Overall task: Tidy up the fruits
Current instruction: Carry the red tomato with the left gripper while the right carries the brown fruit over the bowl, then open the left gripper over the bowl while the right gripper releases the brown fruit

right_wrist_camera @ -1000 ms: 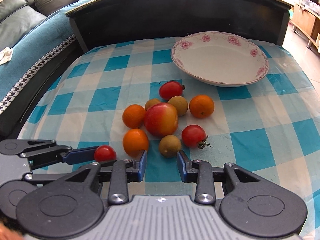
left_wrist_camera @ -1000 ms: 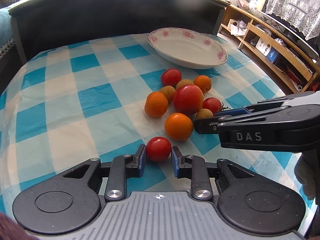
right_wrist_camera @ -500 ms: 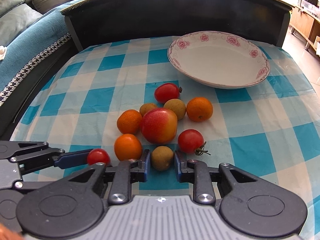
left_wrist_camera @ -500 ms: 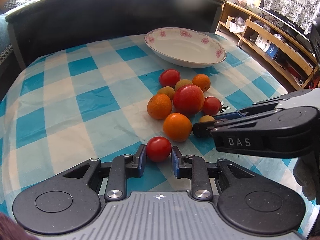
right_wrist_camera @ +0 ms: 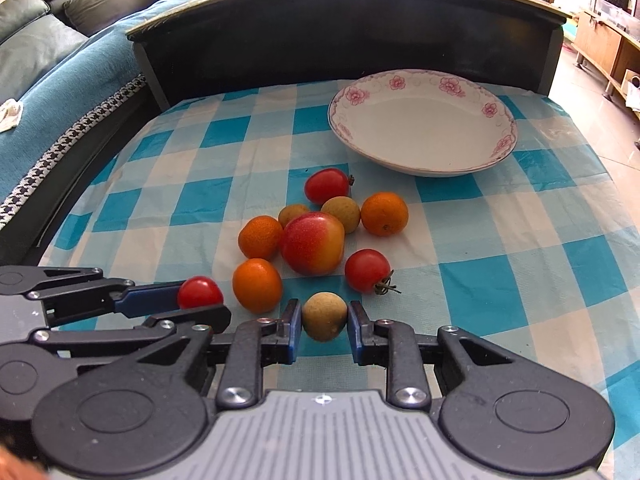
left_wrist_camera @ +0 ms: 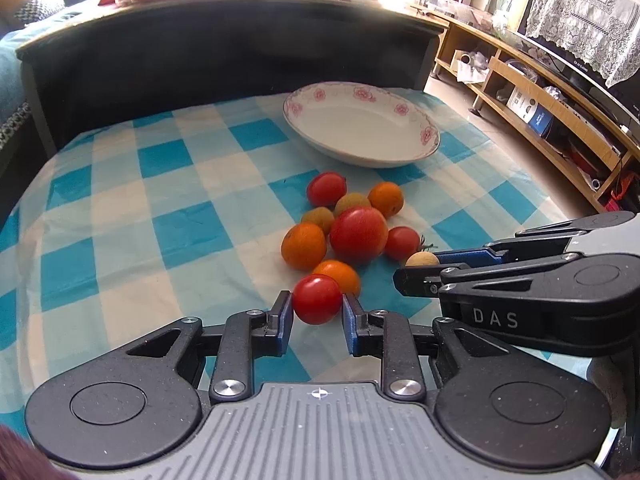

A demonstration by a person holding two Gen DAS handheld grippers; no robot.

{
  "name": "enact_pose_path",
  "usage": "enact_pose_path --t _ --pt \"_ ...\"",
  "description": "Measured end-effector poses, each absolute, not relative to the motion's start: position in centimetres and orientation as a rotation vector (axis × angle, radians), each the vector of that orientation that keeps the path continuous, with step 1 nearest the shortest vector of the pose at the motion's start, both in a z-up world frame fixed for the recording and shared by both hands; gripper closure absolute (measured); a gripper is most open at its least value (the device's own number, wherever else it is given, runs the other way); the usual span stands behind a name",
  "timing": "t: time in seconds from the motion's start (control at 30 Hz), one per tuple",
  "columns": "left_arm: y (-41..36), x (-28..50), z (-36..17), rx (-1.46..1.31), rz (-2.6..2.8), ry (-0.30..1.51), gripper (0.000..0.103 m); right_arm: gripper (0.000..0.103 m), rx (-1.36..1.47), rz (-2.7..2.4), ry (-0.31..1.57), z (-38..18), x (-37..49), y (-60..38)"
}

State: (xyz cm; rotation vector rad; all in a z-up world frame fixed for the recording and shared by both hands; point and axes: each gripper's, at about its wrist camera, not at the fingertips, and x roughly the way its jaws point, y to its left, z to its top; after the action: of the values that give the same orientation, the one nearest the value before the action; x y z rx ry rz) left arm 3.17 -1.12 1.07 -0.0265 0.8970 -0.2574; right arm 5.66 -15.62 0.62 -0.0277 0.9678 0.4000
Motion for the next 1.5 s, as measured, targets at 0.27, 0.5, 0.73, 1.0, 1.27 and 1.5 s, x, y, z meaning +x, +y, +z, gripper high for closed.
enact_pose_path --t 0.27,0.5,0.73,1.0,1.27,1.5 --pt "-1.2 4.6 2.9 -0.032 -0.25 0.865 0.07 0.075 -0.023 0.389 0.929 2.4 5.6 -15.9" --pt "-2.0 7.8 3.8 -0.046 -0.288 0.844 0.069 0.075 -0.003 0.356 0.897 3.9 7.3 -16.6" --pt "-3.4 11.6 4.3 -0.041 -0.296 0.825 0.07 0.075 -0.004 0.32 0.888 4.2 10.7 -17.5" --pt "-5.4 15.4 3.7 -0.006 -0.314 0.822 0.071 0.075 0.01 0.279 0.879 4.2 14.9 -19.2" --pt "-6.2 17.9 2.4 0.018 -0.311 0.835 0.071 0.074 0.0 0.271 0.889 2.8 18.3 -20.2" --pt "-6.2 18.6 1.4 0.024 -0.306 0.856 0.071 0.075 -0.01 0.278 0.906 1.2 19.6 -20.4"
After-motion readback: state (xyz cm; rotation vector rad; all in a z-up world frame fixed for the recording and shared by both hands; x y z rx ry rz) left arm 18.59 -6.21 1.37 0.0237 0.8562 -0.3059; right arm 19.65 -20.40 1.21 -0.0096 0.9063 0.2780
